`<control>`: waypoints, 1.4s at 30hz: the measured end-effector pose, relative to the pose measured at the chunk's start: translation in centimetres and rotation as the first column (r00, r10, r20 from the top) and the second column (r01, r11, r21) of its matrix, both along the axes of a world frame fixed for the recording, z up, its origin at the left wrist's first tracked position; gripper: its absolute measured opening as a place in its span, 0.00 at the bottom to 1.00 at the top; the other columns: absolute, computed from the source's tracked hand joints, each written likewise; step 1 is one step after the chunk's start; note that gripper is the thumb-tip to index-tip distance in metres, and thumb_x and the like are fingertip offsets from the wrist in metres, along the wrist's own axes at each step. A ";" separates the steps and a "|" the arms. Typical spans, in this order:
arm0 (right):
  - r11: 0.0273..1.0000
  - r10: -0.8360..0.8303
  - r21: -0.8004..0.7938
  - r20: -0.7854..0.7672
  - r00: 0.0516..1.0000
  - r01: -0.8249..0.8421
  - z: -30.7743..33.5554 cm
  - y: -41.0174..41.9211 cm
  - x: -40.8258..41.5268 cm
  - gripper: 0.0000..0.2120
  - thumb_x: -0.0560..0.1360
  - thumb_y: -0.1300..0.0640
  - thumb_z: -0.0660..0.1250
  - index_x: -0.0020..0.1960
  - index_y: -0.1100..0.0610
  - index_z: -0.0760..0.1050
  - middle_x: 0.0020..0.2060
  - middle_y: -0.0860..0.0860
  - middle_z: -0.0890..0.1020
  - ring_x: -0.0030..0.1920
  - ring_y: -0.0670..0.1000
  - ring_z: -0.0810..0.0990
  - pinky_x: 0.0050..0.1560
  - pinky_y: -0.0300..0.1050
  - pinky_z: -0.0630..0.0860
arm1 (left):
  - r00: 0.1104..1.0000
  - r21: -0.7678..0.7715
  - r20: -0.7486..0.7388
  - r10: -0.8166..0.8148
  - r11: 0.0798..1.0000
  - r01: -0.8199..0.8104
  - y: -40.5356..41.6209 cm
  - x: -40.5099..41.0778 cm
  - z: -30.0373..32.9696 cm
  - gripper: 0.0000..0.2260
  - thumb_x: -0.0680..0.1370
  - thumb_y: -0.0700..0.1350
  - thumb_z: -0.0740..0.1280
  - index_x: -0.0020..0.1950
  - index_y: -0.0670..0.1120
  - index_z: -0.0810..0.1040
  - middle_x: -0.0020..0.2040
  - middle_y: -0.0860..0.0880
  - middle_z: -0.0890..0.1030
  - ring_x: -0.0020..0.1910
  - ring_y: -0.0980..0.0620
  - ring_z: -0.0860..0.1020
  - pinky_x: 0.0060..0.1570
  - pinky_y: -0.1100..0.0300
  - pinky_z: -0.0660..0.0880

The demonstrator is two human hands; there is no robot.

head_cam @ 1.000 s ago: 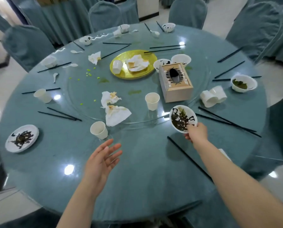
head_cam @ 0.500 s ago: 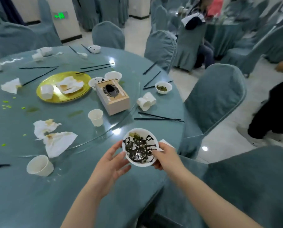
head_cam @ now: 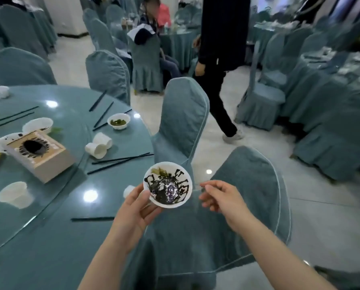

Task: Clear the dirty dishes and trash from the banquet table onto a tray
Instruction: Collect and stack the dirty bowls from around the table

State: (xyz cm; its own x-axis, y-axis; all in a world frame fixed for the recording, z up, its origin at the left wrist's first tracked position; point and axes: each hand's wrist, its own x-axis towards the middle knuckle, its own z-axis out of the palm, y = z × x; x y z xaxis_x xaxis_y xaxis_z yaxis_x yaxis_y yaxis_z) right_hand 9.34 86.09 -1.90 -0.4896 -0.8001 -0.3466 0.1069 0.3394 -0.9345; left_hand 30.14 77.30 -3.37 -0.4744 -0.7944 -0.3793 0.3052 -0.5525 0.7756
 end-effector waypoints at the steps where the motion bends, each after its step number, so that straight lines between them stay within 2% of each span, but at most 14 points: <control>1: 1.000 -0.026 -0.014 0.005 1.000 0.026 0.4 0.6 -1.5 0.08 0.79 0.61 0.61 0.49 0.56 0.79 0.31 0.50 0.84 0.28 0.46 0.80 0.28 0.36 0.71 | 1.000 -0.005 -0.006 -0.012 1.000 0.012 0.1 -1.4 0.4 0.13 0.79 0.42 0.62 0.64 0.45 0.75 0.53 0.44 0.84 0.45 0.49 0.84 0.43 0.57 0.82; 5: 0.990 -0.109 -0.092 0.026 0.994 0.111 2.3 2.0 -8.3 0.08 0.79 0.61 0.61 0.47 0.58 0.79 0.33 0.52 0.84 0.30 0.47 0.80 0.31 0.38 0.72 | 0.999 -0.037 -0.042 -0.034 0.999 0.033 0.3 -7.5 1.9 0.11 0.78 0.42 0.63 0.58 0.46 0.78 0.50 0.45 0.85 0.43 0.49 0.84 0.45 0.56 0.82; 8: 0.985 -0.113 -0.126 0.034 0.993 0.117 3.4 2.6 -13.9 0.08 0.80 0.61 0.60 0.47 0.57 0.78 0.34 0.51 0.84 0.31 0.48 0.81 0.31 0.36 0.73 | 0.997 -0.069 -0.069 -0.022 0.997 0.018 0.7 -12.4 2.5 0.11 0.75 0.44 0.64 0.56 0.47 0.78 0.48 0.46 0.85 0.42 0.51 0.84 0.42 0.57 0.82; 11: 0.987 -0.066 -0.147 0.031 0.997 0.070 4.3 2.5 -19.9 0.08 0.80 0.60 0.60 0.49 0.58 0.78 0.35 0.51 0.85 0.31 0.47 0.81 0.32 0.37 0.73 | 0.993 -0.051 -0.100 0.057 0.997 -0.062 1.3 -18.0 2.8 0.07 0.77 0.44 0.63 0.53 0.47 0.78 0.47 0.47 0.85 0.41 0.51 0.84 0.41 0.58 0.82; 14: 0.987 0.005 -0.158 0.006 1.000 -0.004 5.8 1.4 -25.3 0.08 0.79 0.60 0.61 0.49 0.58 0.79 0.38 0.52 0.85 0.32 0.48 0.81 0.33 0.38 0.74 | 0.981 -0.045 -0.138 0.138 0.988 -0.146 1.6 -23.3 3.7 0.08 0.79 0.44 0.62 0.55 0.46 0.78 0.48 0.46 0.85 0.42 0.50 0.84 0.44 0.55 0.82; 16: 0.983 0.063 -0.170 -0.016 0.998 -0.065 7.1 0.5 -27.9 0.08 0.79 0.59 0.61 0.49 0.57 0.80 0.40 0.53 0.86 0.35 0.49 0.82 0.36 0.39 0.75 | 0.974 -0.058 -0.152 0.167 0.982 -0.177 1.6 -25.9 4.8 0.09 0.78 0.45 0.64 0.56 0.46 0.78 0.49 0.45 0.85 0.44 0.49 0.84 0.42 0.55 0.82; 20: 0.969 0.151 -0.188 -0.061 0.987 -0.160 9.0 -1.2 -31.2 0.09 0.79 0.58 0.61 0.50 0.55 0.80 0.40 0.51 0.86 0.36 0.48 0.82 0.39 0.40 0.75 | 0.961 -0.088 -0.152 0.230 0.966 -0.245 1.8 -28.9 6.0 0.10 0.77 0.46 0.65 0.56 0.47 0.80 0.52 0.45 0.84 0.45 0.49 0.84 0.39 0.57 0.81; 25: 0.937 0.259 -0.187 -0.194 0.946 -0.295 10.1 -1.7 -33.7 0.08 0.79 0.55 0.62 0.51 0.49 0.80 0.42 0.46 0.86 0.39 0.44 0.83 0.43 0.38 0.77 | 0.964 -0.126 -0.121 0.237 0.960 -0.252 1.0 -31.5 6.7 0.10 0.79 0.45 0.63 0.58 0.47 0.79 0.51 0.45 0.85 0.44 0.49 0.84 0.39 0.57 0.81; 31: 0.954 0.197 -0.209 -0.102 0.975 -0.214 6.7 -1.6 -37.3 0.09 0.79 0.58 0.61 0.50 0.52 0.80 0.42 0.48 0.86 0.38 0.45 0.82 0.41 0.39 0.76 | 0.980 -0.111 -0.105 0.171 0.977 -0.182 0.5 -35.3 4.7 0.11 0.79 0.47 0.63 0.59 0.46 0.78 0.51 0.45 0.85 0.45 0.49 0.84 0.39 0.57 0.81; 34: 0.955 0.233 -0.174 -0.054 0.971 -0.239 5.4 -3.4 -39.9 0.09 0.79 0.58 0.61 0.51 0.52 0.80 0.42 0.49 0.86 0.39 0.47 0.83 0.41 0.40 0.77 | 0.979 -0.083 -0.081 0.188 0.977 -0.194 -0.3 -37.5 3.7 0.11 0.79 0.47 0.62 0.58 0.46 0.78 0.49 0.46 0.85 0.43 0.50 0.84 0.37 0.58 0.81; 37: 0.937 0.301 -0.164 -0.074 0.951 -0.309 5.0 -7.0 -43.1 0.09 0.79 0.58 0.61 0.51 0.51 0.80 0.43 0.48 0.86 0.40 0.48 0.84 0.42 0.40 0.77 | 0.966 -0.096 -0.039 0.255 0.962 -0.257 -2.5 -40.0 3.6 0.10 0.79 0.48 0.62 0.57 0.47 0.79 0.49 0.46 0.85 0.43 0.50 0.84 0.38 0.58 0.81; 42: 0.885 0.442 -0.126 -0.072 0.894 -0.448 5.1 -13.3 -48.0 0.08 0.79 0.58 0.61 0.51 0.52 0.80 0.43 0.49 0.86 0.40 0.47 0.84 0.43 0.41 0.77 | 0.907 -0.082 -0.036 0.419 0.904 -0.421 -5.6 -44.4 4.0 0.11 0.79 0.49 0.63 0.58 0.47 0.79 0.52 0.45 0.84 0.48 0.48 0.82 0.46 0.53 0.78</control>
State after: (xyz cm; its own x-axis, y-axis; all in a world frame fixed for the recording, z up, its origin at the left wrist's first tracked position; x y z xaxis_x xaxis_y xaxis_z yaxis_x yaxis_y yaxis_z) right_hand -38.69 72.80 3.17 -0.0822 -0.9749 -0.2069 -0.0639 0.2123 -0.9751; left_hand -14.28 71.66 0.65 -0.0957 -0.9505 -0.2956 0.5081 -0.3020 0.8066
